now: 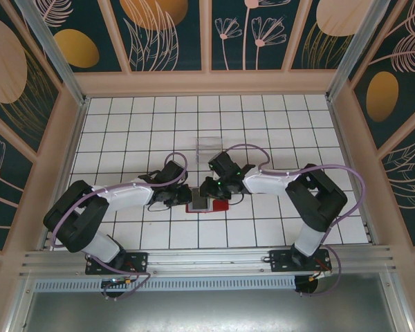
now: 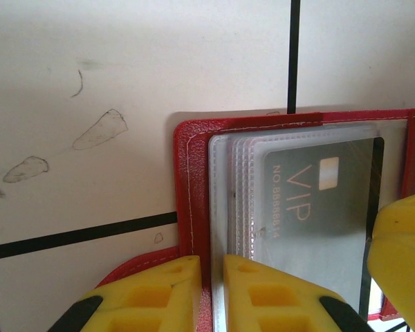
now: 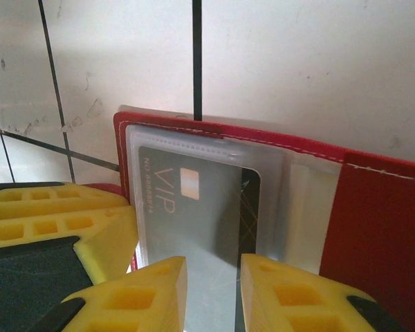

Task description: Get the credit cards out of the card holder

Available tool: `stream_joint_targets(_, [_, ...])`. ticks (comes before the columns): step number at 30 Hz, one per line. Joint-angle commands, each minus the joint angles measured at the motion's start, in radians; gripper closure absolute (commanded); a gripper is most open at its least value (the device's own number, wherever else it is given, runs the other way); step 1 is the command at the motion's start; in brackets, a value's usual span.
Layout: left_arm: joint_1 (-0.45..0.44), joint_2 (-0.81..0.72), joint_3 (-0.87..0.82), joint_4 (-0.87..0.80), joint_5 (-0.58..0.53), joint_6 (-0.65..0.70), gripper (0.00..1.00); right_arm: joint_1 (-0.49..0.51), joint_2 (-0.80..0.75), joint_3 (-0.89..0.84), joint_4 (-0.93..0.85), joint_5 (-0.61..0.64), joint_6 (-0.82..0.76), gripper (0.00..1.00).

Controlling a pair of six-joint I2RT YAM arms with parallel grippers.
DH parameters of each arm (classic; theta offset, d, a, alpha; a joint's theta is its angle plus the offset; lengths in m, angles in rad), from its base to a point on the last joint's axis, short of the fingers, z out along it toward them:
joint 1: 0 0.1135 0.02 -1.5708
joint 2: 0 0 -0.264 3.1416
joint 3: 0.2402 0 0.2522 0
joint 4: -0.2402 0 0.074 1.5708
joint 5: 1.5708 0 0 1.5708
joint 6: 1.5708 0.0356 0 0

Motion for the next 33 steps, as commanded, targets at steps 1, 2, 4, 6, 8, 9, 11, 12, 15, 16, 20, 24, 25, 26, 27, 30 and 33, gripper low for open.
stream_joint_targets(1, [-0.001, 0.052, -0.018, -0.019, -0.001, 0.020, 0.82, 0.013, 0.016, 0.032, -0.057, 0.045, -0.023, 0.73])
stream_joint_targets(2, [0.000, 0.052, -0.017, -0.021, -0.002, 0.020, 0.82, 0.014, 0.015, 0.039, -0.074, 0.062, -0.022, 0.73])
stream_joint_targets(4, [0.000, 0.052, -0.016, -0.024, -0.005, 0.021, 0.82, 0.016, 0.013, 0.049, -0.101, 0.084, -0.029, 0.73])
stream_joint_targets(6, [0.000, 0.055, -0.014, -0.025, -0.005, 0.021, 0.82, 0.016, 0.007, 0.050, -0.114, 0.099, -0.032, 0.73])
stream_joint_targets(8, [-0.001, 0.054, -0.014, -0.026, -0.005, 0.021, 0.82, 0.015, 0.002, 0.050, -0.123, 0.107, -0.033, 0.73])
stream_joint_targets(9, [0.000, 0.056, -0.012, -0.026, -0.005, 0.021, 0.82, 0.017, 0.001, 0.049, -0.125, 0.110, -0.033, 0.73])
stream_joint_targets(11, [0.000, 0.056, -0.010, -0.025, -0.005, 0.021, 0.82, 0.017, -0.005, 0.046, -0.120, 0.110, -0.033, 0.73])
stream_joint_targets(12, [0.000, 0.056, -0.010, -0.027, -0.005, 0.021, 0.82, 0.017, -0.011, 0.044, -0.110, 0.106, -0.031, 0.73])
stream_joint_targets(15, [0.000, 0.056, -0.008, -0.028, -0.005, 0.023, 0.82, 0.017, -0.026, 0.037, -0.068, 0.075, -0.030, 0.73])
stream_joint_targets(16, [0.000, 0.056, -0.008, -0.030, -0.005, 0.023, 0.82, 0.017, -0.029, 0.033, -0.052, 0.062, -0.028, 0.73])
stream_joint_targets(20, [0.000, 0.056, -0.008, -0.030, -0.005, 0.022, 0.82, 0.017, -0.023, 0.023, 0.020, -0.003, -0.012, 0.73])
stream_joint_targets(24, [-0.001, 0.052, -0.007, -0.031, -0.007, 0.022, 0.82, 0.020, -0.006, 0.026, 0.011, 0.009, -0.008, 0.73])
stream_joint_targets(25, [0.000, 0.052, -0.007, -0.034, -0.008, 0.022, 0.82, 0.018, -0.001, 0.028, 0.003, 0.016, -0.010, 0.73])
stream_joint_targets(26, [0.000, 0.050, -0.008, -0.034, -0.008, 0.024, 0.82, 0.018, 0.004, 0.027, -0.005, 0.024, -0.014, 0.73])
stream_joint_targets(27, [-0.001, 0.049, -0.008, -0.035, -0.008, 0.024, 0.82, 0.019, 0.011, 0.028, -0.011, 0.028, -0.016, 0.73])
stream_joint_targets(30, [-0.001, 0.049, -0.010, -0.036, -0.008, 0.024, 0.82, 0.019, 0.029, 0.027, -0.019, 0.033, -0.018, 0.73])
stream_joint_targets(33, [0.000, 0.052, -0.008, -0.037, -0.008, 0.024, 0.82, 0.020, 0.036, 0.023, -0.025, 0.042, -0.018, 0.73])
